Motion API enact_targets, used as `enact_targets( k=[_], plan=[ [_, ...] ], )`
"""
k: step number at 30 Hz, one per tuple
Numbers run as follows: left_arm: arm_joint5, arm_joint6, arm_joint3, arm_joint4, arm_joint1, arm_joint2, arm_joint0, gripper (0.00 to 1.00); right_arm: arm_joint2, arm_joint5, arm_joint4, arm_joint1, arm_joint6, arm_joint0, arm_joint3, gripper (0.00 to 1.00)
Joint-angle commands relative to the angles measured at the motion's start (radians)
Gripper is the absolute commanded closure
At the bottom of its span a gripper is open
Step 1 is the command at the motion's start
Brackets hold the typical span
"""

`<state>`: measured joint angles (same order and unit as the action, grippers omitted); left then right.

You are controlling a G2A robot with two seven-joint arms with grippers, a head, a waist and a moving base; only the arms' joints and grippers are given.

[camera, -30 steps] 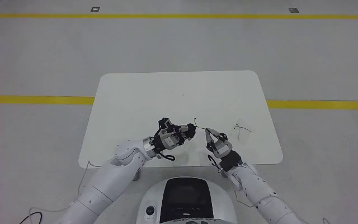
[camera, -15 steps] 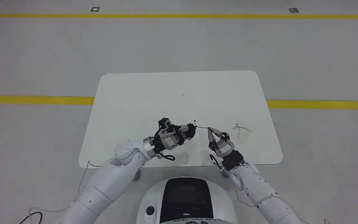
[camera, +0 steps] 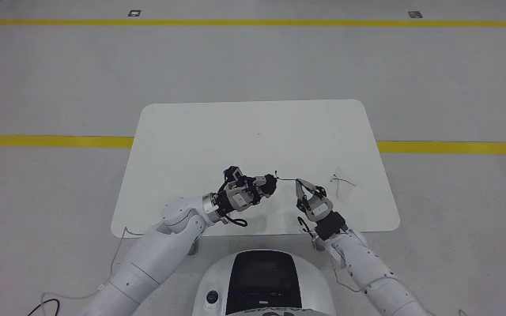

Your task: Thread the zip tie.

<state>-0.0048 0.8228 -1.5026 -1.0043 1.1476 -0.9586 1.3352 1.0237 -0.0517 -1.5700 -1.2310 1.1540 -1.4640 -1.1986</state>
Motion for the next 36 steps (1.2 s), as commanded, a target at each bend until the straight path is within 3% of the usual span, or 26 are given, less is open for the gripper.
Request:
enact_targets(
  k=[1, 36],
  plan=[
    [0.0, 0.0, 0.0, 0.0, 0.0, 0.0, 0.0, 1.0, 0.002, 0.0, 0.0, 0.0, 0.001, 0.0, 0.002, 1.0],
    [0.0, 0.0, 0.0, 0.0, 0.0, 0.0, 0.0, 1.0, 0.039, -0.002, 0.003, -0.003, 0.002, -0.016, 0.015, 1.0]
  ],
)
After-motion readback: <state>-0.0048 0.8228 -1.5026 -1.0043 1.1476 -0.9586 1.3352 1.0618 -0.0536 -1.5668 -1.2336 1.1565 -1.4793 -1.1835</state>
